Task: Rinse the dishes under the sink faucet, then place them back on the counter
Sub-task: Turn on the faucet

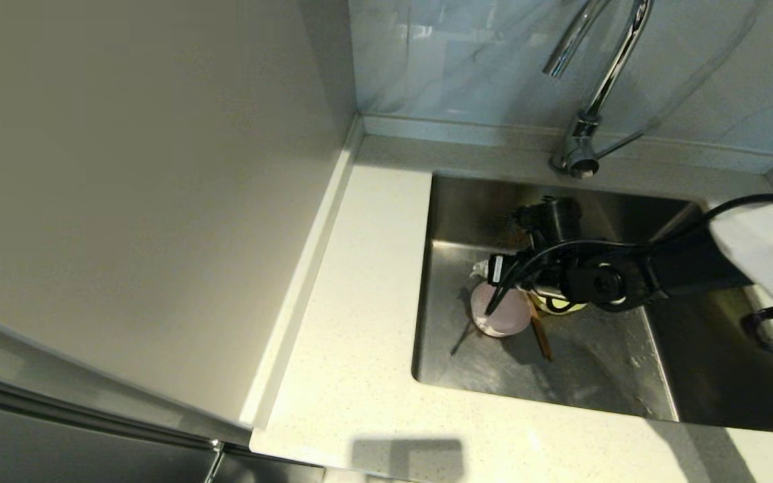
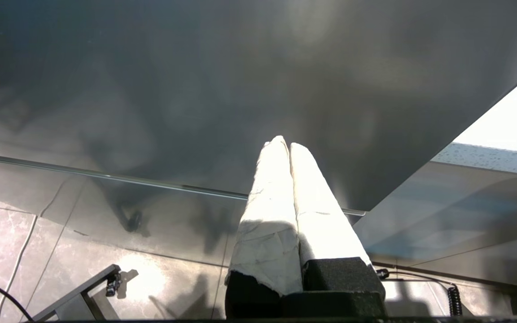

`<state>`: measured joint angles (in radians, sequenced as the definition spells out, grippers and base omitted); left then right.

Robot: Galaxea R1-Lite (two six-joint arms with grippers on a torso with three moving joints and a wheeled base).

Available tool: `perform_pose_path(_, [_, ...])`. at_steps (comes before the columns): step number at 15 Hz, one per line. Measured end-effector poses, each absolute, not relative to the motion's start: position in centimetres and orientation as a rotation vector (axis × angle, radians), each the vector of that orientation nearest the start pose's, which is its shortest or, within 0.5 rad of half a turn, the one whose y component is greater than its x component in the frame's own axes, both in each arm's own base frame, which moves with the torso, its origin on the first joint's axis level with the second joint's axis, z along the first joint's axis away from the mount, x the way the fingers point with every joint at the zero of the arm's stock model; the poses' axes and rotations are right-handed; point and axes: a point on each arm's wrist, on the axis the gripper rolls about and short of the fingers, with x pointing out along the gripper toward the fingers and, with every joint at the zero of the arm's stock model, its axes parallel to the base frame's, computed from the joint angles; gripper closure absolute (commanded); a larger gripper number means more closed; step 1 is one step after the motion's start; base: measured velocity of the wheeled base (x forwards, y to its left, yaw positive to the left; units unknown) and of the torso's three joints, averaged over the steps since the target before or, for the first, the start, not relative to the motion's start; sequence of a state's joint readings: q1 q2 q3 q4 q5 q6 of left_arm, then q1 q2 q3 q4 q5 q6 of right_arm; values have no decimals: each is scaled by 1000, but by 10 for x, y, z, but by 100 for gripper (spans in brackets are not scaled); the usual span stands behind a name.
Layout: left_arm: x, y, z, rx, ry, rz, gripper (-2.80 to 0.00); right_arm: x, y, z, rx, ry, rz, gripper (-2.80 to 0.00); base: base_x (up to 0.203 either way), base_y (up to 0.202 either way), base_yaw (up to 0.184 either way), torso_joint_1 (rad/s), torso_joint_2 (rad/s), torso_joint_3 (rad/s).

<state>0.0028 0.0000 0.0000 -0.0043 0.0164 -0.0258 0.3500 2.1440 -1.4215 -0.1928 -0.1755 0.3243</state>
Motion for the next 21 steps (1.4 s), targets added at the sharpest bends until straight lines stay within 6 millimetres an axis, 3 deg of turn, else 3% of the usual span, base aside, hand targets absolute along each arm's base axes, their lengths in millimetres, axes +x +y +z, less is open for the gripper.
perform_pose_path(4, [-23,0,76,-26,-5,19,0,370,118,178,187,562,90,0,0,0,0,0,0,0])
perform_pose_path(7, [-23,0,76,-25,-4,19,0,340,86,203,157,552,77,0,0,0,0,0,0,0])
perform_pose_path(10, [-23,0,76,-25,-4,19,0,330,58,244,193,437,104,0,0,0,0,0,0,0])
perform_pose_path(14, [-23,0,76,-26,-4,19,0,342,33,313,229,198,105,0,0,0,0,0,0,0])
perform_pose_path(17, [-23,0,76,-25,-5,19,0,365,22,346,233,67,89,0,0,0,0,0,0,0])
perform_pose_path(19, [-23,0,76,-26,-5,19,0,383,19,353,231,30,83,0,0,0,0,0,0,0])
perform_pose_path(21, [-23,0,76,-26,-4,19,0,400,18,342,228,49,61,0,0,0,0,0,0,0])
